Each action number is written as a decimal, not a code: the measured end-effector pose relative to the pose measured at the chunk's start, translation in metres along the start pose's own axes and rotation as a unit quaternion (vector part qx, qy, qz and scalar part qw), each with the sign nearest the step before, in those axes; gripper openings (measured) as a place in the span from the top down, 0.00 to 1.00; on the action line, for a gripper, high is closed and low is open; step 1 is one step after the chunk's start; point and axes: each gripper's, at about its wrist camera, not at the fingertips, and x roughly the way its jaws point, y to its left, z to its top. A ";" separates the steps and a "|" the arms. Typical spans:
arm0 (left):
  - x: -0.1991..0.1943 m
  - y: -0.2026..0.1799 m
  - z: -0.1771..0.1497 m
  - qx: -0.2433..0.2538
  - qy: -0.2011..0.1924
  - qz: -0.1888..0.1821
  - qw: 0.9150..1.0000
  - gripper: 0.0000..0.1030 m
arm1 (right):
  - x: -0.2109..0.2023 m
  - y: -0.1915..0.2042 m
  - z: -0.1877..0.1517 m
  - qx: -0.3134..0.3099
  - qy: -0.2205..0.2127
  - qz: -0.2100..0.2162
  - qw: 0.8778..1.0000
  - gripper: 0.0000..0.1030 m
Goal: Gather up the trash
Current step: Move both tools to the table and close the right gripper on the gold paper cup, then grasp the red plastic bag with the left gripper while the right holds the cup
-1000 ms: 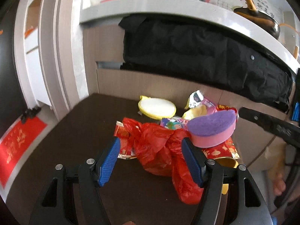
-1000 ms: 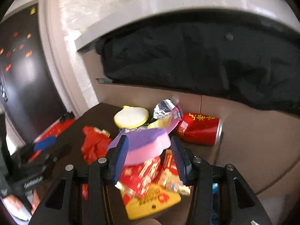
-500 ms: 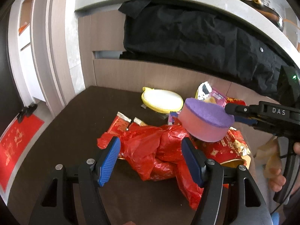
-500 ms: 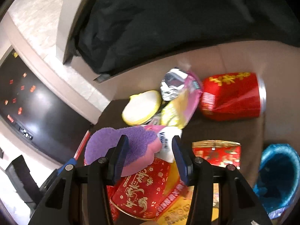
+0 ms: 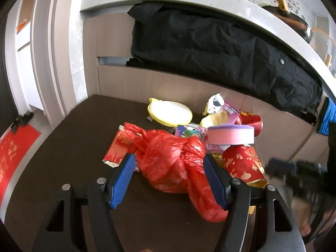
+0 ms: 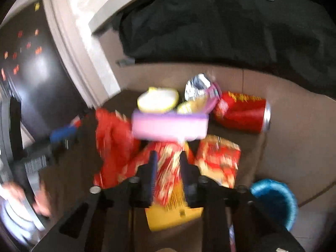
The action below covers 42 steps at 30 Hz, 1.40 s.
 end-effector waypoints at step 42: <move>0.067 0.022 0.017 -0.059 0.045 0.013 0.997 0.66 | -0.074 0.029 0.028 -0.032 -0.079 -0.044 0.995 0.97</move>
